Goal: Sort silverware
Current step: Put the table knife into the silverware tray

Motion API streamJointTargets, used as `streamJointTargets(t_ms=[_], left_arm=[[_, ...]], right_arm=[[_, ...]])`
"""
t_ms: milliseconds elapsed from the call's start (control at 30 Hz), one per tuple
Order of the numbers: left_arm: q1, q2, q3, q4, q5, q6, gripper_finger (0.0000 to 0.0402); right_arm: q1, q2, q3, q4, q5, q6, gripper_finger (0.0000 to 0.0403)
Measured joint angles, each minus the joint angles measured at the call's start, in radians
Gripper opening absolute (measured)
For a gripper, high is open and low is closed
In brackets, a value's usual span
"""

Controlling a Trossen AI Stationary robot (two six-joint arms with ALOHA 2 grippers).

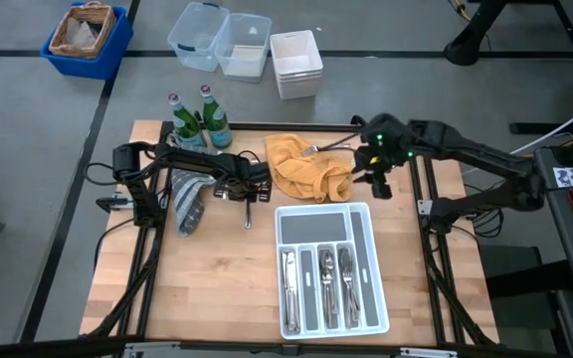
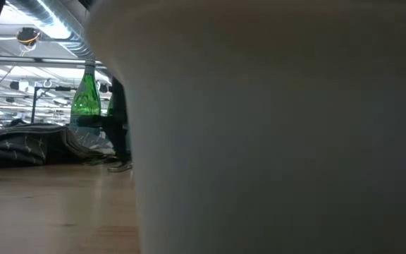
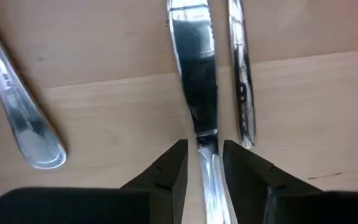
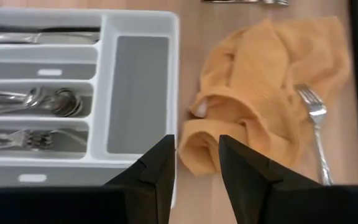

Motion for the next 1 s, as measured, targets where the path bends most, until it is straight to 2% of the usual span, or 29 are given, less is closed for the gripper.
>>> streamJointTargets(t_ms=[100, 267, 400, 500, 600, 667, 1000], left_arm=[[0.0, 0.0, 0.0, 0.019, 0.0, -0.001, 0.009], [0.0, 0.0, 0.0, 0.016, 0.0, -0.002, 0.009], [0.0, 0.0, 0.0, 0.015, -0.011, -0.002, 0.009], [0.0, 0.004, 0.0, 0.016, -0.016, -0.002, 0.009], [0.0, 0.017, 0.001, 0.021, -0.015, -0.002, 0.009], [0.0, 0.026, 0.002, 0.024, -0.011, -0.006, 0.009], [-0.001, 0.041, 0.005, 0.019, -0.011, -0.015, 0.009]], right_arm=[[-0.045, -0.021, 0.0, -0.002, -0.035, 0.002, 0.0127], [-0.144, -0.054, 0.0, -0.001, -0.166, -0.005, 0.0127], [-0.2, -0.065, 0.0, -0.001, -0.207, -0.007, 0.0127], [-0.231, -0.068, -0.008, 0.006, -0.294, -0.025, 0.0127], [-0.265, -0.097, -0.078, 0.08, -0.42, -0.031, 0.0127], [-0.285, -0.125, -0.151, 0.138, -0.456, -0.014, 0.0127], [-0.339, -0.25, -0.467, 0.338, -0.427, 0.122, 0.0127]])
